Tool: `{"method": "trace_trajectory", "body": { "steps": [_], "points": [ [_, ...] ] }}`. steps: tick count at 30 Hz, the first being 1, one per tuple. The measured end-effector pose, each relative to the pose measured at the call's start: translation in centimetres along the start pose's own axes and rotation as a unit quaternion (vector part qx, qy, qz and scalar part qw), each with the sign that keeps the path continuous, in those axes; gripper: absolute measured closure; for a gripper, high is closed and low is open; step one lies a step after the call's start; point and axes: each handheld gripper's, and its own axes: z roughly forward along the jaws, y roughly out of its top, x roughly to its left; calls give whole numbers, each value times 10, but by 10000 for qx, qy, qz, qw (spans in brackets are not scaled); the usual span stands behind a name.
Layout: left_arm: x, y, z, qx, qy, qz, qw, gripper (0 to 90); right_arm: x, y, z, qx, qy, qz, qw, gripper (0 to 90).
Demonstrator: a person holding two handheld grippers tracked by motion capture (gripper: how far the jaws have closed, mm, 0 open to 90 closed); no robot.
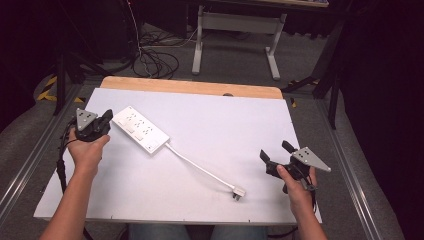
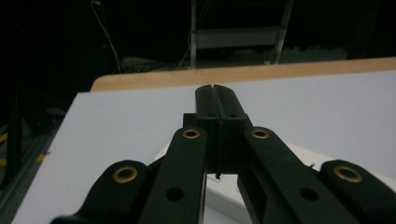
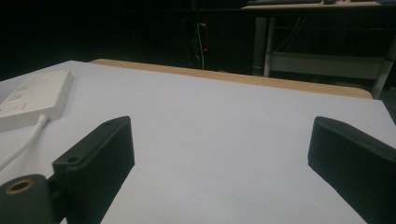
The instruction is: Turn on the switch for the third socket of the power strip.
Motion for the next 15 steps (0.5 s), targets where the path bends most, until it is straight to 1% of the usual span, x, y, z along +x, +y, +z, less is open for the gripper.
{"method": "trace_trajectory", "body": {
  "steps": [2, 5, 15],
  "points": [
    [-1, 5, -9, -189, -4, -51, 9998, 900, 0, 0, 1, -7, 10, 6, 10000, 75],
    [-4, 8, -16, -331, -18, -76, 9994, 900, 0, 1, 1, -43, 2, 3, 10000, 75],
    [-19, 5, -26, -336, -109, 90, 9993, 900, -2, 2, -1, -79, -9, 29, 10000, 75]
  ]
}}
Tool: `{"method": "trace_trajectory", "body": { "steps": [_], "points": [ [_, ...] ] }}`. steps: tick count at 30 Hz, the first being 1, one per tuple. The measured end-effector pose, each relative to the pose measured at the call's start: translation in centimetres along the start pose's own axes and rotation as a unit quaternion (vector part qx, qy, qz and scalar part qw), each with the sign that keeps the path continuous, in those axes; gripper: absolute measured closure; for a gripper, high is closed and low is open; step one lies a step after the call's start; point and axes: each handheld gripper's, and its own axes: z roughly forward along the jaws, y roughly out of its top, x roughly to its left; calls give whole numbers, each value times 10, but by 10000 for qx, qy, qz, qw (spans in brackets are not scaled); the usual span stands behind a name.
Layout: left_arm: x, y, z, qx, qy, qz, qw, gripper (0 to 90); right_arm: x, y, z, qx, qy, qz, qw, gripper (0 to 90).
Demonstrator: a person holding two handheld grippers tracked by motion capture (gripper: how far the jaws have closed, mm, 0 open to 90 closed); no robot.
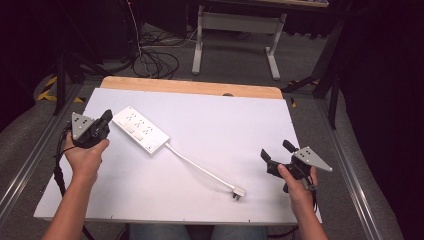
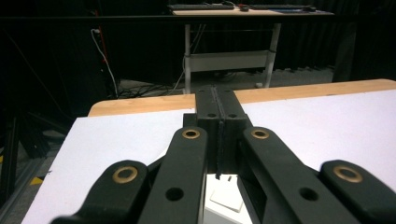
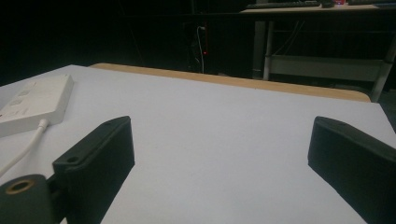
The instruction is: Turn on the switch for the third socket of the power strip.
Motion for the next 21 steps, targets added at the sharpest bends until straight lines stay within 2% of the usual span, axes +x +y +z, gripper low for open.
{"method": "trace_trajectory", "body": {
  "steps": [8, 11, 14, 21],
  "points": [
    [-2, -3, -18, -88, -34, 34, 9999, 899, 0, 1, -1, -7, -21, -8, 10000, 75],
    [0, -4, -19, -86, -9, -3, 10000, 900, 2, 1, 0, -14, -11, 8, 10000, 75],
    [2, -6, -20, -51, 16, 91, 9999, 899, 5, 2, 1, -7, 4, -52, 10000, 75],
    [11, -10, -28, -38, 77, -62, 9999, 899, 11, 4, 6, 30, 58, -174, 9998, 75]
  ]
}}
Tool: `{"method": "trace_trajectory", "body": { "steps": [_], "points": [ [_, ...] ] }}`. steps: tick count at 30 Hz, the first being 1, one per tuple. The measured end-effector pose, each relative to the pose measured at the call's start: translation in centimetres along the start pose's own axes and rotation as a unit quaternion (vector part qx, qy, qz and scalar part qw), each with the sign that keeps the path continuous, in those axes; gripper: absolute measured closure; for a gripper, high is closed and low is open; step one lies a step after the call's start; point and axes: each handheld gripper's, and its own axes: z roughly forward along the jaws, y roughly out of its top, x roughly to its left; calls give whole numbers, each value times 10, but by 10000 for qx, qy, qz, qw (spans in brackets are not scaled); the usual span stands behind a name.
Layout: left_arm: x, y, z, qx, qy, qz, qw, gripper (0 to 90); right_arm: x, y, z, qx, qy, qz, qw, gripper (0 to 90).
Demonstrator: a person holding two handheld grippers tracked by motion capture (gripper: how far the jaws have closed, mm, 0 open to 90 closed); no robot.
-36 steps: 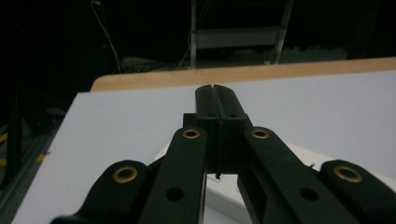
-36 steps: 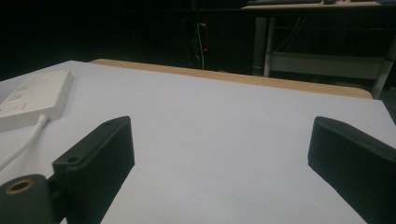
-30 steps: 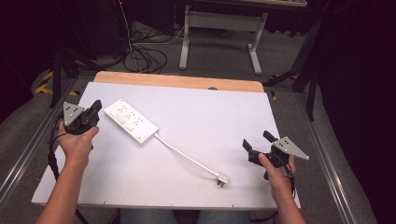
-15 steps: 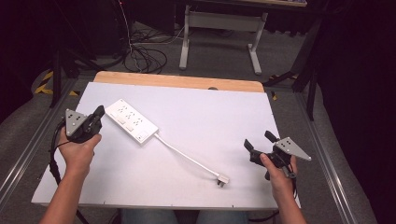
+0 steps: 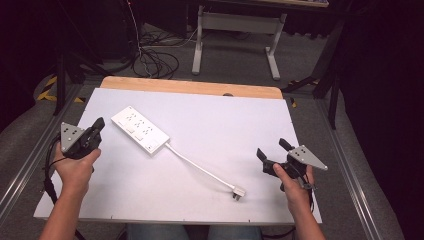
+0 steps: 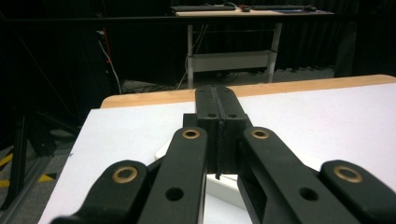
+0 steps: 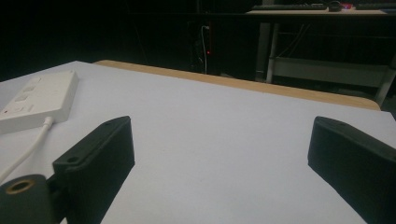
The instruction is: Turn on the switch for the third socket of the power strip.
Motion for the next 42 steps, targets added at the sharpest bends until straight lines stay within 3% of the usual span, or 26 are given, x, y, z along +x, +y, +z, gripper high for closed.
{"method": "trace_trajectory", "body": {
  "steps": [12, 23, 33, 42],
  "points": [
    [-1, -1, 3, 28, -10, -2, 10000, 896, 1, 1, 0, -11, 19, -14, 10000, 75],
    [0, -2, 2, 5, 24, -26, 10000, 827, -1, -1, 4, 33, 71, -8, 10000, 75],
    [-14, 0, 0, 7, -124, 169, 9998, 682, 0, -1, 5, 23, 92, -5, 10000, 75],
    [-13, 1, -4, -58, -213, 58, 9997, 589, 0, -1, 5, 13, 90, 34, 10000, 75]
  ]
}}
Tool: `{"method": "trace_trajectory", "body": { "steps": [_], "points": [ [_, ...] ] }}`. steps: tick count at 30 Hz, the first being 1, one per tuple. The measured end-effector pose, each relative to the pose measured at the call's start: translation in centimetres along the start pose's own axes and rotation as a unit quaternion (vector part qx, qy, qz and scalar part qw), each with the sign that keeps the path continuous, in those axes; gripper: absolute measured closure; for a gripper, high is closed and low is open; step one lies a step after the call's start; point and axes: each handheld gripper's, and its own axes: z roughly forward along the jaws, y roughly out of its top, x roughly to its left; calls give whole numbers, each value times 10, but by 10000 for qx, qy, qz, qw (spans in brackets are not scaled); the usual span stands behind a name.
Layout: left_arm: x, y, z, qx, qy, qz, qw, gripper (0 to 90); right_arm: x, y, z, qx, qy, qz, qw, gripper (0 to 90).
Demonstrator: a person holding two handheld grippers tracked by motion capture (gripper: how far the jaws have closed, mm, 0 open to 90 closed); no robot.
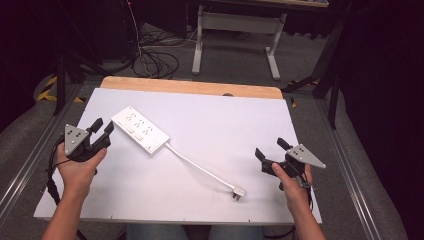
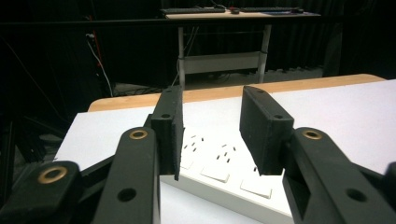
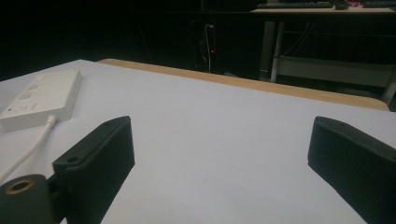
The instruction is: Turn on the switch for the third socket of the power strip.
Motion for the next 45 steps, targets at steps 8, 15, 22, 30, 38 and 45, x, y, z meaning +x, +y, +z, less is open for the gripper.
{"method": "trace_trajectory", "body": {
  "steps": [8, 15, 22, 30, 38, 45],
  "points": [
    [-4, 1, -11, -30, -124, -1, 9999, 495, 1, 0, 1, 17, 12, -44, 10000, 75],
    [-3, 0, -15, -13, -125, -43, 9999, 423, 1, 0, 2, 13, 25, -46, 10000, 75],
    [-6, -1, -15, 26, -131, -66, 9999, 344, 0, 0, 2, 20, 20, -47, 10000, 75],
    [-7, -4, -22, 97, -175, -70, 9998, 283, 0, 0, 1, 18, 21, -30, 10000, 75],
    [-7, -6, -24, 129, -134, -108, 9998, 163, 1, 0, 2, 17, 39, -37, 10000, 75],
    [-7, -8, -24, 107, -146, -55, 9998, 65, 1, -1, 2, 50, 45, -31, 10000, 77]
  ]
}}
